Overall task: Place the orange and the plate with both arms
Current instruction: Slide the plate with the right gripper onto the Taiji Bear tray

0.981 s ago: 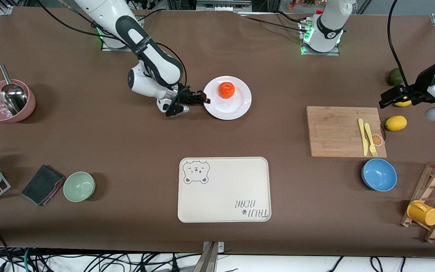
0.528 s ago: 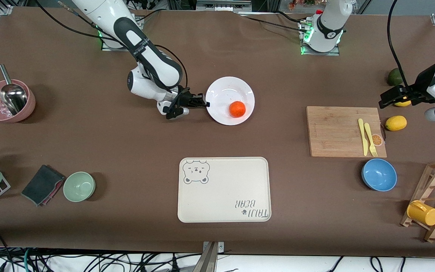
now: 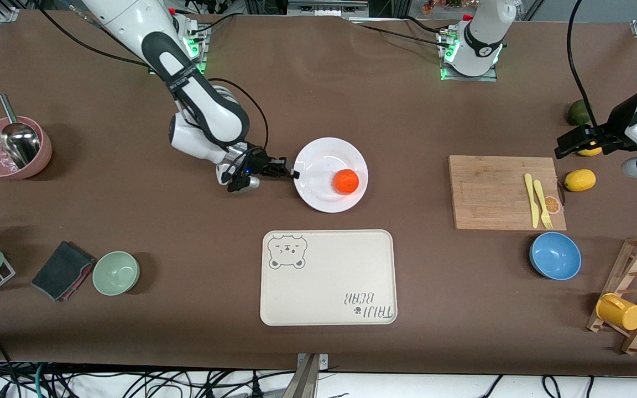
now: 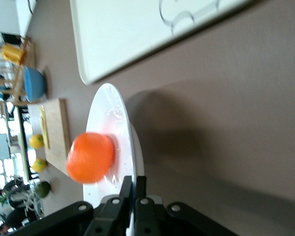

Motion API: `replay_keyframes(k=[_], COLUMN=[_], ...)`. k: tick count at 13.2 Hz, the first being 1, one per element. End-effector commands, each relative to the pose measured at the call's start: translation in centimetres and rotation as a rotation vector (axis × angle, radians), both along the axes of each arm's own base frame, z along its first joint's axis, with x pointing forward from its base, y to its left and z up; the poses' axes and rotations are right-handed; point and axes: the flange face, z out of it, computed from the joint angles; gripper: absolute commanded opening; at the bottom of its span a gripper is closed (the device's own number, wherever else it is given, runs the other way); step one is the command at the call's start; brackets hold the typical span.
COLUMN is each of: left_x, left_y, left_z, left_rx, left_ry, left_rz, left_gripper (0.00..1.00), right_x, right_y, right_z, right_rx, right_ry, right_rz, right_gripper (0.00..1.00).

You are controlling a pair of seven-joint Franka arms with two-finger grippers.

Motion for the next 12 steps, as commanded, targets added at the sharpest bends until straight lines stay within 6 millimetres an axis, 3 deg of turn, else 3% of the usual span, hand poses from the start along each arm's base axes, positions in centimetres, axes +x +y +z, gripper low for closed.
replay_keyframes(k=[1, 5, 7, 10, 12], left_x=[0.3, 0.3, 0.3, 0.3, 0.3], left_y=[0.1, 0.1, 0.1, 0.1, 0.1], left_z=[0.6, 0.6, 0.5, 0.5, 0.5], left_rx=[0.012, 0.012, 0.012, 0.012, 0.012], left_ry=[-0.002, -0.002, -0.001, -0.001, -0.001], left_rz=[0.000, 0.000, 0.000, 0.000, 0.000], left_gripper=[1.00, 1.00, 1.00, 1.00, 1.00], right_x=[4.3, 11.6, 13.9, 16.8, 17.1], right_y=[0.6, 0.9, 0.5, -1.8, -1.8], right_z=[1.4, 1.0, -0.1, -2.3, -3.3], right_rx=[0.079, 0.166, 0.190, 0.147, 0.141], right_ry=[-0.005, -0.054, -0.061, -0.109, -0.110], right_rz=[-0.078, -0.166, -0.198, -0.202, -0.198], right_gripper=[0.00, 0.00, 0.00, 0.00, 0.00])
